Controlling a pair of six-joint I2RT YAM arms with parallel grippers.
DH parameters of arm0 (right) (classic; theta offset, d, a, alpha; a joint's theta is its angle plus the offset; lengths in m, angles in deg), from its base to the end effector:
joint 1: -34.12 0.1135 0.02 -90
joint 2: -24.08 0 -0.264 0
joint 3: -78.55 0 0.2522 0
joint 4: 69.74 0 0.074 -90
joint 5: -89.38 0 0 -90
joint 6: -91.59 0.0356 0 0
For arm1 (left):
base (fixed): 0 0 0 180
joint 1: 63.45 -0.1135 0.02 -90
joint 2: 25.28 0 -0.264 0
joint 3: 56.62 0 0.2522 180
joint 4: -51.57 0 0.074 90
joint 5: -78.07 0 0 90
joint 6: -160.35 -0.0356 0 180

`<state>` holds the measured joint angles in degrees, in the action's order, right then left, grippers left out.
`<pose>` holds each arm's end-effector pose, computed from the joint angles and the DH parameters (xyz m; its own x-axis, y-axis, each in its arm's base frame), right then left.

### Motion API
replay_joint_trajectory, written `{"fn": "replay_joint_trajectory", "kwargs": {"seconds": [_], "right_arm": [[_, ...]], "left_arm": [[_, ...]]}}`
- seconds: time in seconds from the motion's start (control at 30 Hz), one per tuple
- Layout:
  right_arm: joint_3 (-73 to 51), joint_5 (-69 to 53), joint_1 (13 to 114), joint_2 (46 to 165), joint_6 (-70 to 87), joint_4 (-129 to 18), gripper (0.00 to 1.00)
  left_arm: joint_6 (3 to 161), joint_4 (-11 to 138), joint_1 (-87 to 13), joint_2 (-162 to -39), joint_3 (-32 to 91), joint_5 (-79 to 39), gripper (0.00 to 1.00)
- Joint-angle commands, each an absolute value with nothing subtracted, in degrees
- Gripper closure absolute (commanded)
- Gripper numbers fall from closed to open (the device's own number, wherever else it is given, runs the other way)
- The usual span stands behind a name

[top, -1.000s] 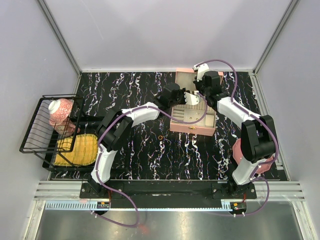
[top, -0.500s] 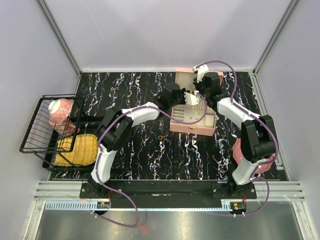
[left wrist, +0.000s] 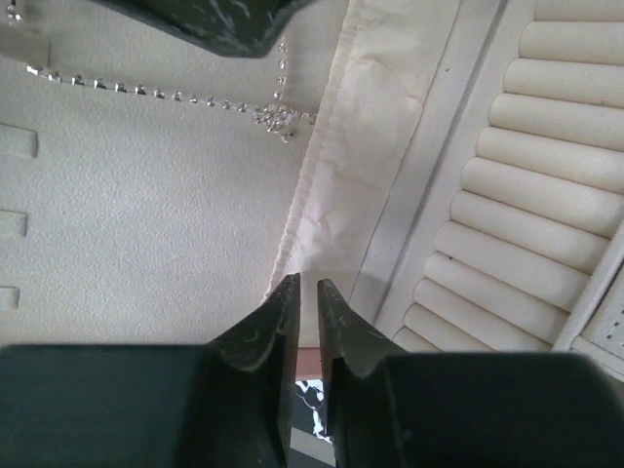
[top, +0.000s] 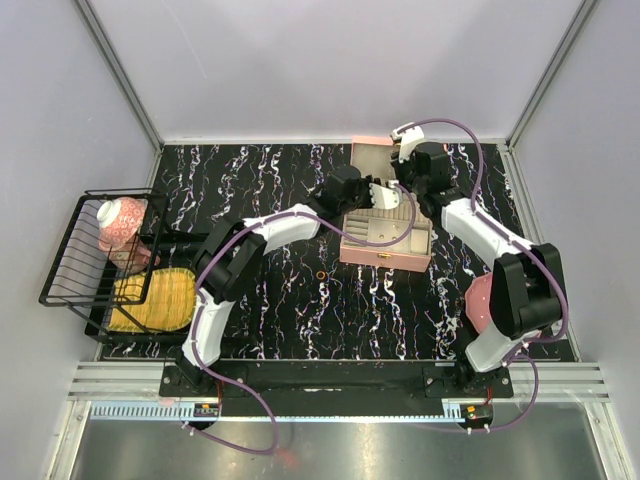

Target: Organize the mixed jewelry

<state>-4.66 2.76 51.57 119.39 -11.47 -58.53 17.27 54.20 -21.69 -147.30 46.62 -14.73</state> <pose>0.3742 0.1154 0.2802 -0.3118 -0.3345 -0.8894 -0.3266 0.9167 -0.2303 0.3724 -0.3348 0.2162 0.3954 0.7175 -0.5735 0.6377 0.2350 0.7336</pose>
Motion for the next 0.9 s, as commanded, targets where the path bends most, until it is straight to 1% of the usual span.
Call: {"fn": "replay_joint_trajectory", "kwargs": {"seconds": [0.0,0.07,0.13,0.17,0.27,0.3,0.33,0.47,0.5,0.53,0.63,0.73,0.83,0.87], "right_arm": [[-3.5,3.1,51.3,114.3,-11.3,-57.1,0.69],[-2.5,3.3,51.3,112.9,-11.4,-56.8,0.69],[-2.0,3.6,51.3,111.5,-11.5,-56.4,0.69],[-1.4,3.8,51.3,111.1,-11.6,-56.3,0.69],[-0.4,4.2,51.3,109.1,-11.9,-53.7,0.69],[-0.3,4.3,51.3,108.6,-12.1,-53.3,0.69],[0.1,4.2,51.3,107.6,-12.1,-52.9,0.68],[0.7,2.9,51.3,104.6,-11.8,-48.7,0.65],[0.6,2.5,51.2,104.1,-11.8,-47.7,0.63],[0.7,1.2,51.3,103.1,-11.9,-46.7,0.62],[0.4,-0.3,51.3,101.6,-12.4,-42.0,0.57],[0.3,-2.1,51.2,99.9,-13.3,-36.7,0.42],[-0.7,-5.1,51.2,99.1,-14.7,-31.4,0.40],[-0.6,-5.6,51.3,98.9,-14.8,-30.5,0.39]], "left_arm": [[18.2,52.2,-20.9,-143.8,47.7,-14.7,0.76],[18.1,51.8,-20.8,-143.1,47.1,-14.3,0.68],[18.0,51.4,-20.8,-142.7,46.8,-13.7,0.64],[18.1,51.2,-20.8,-142.3,46.5,-13.3,0.59],[18.7,50.8,-20.6,-140.8,46.1,-12.1,0.53],[19.5,51.1,-20.5,-140.3,46.1,-12.1,0.49],[20.0,51.4,-20.4,-139.3,46.2,-10.4,0.47],[23.7,58.2,-19.9,-135.7,48.2,-8.6,0.37],[25.4,60.2,-19.9,-134.8,48.8,-8.3,0.28],[26.5,62.2,-19.7,-133.2,49.3,-7.6,0.23],[31.3,69.6,-19.6,-129.2,50.0,-6.5,0.13],[35.2,77.4,-19.9,-125.5,49.3,-5.8,0.06],[39.1,84.5,-20.7,-121.6,46.7,-7.2,0.01],[40.3,87.3,-21.0,-120.7,45.7,-7.9,0.01]]}}
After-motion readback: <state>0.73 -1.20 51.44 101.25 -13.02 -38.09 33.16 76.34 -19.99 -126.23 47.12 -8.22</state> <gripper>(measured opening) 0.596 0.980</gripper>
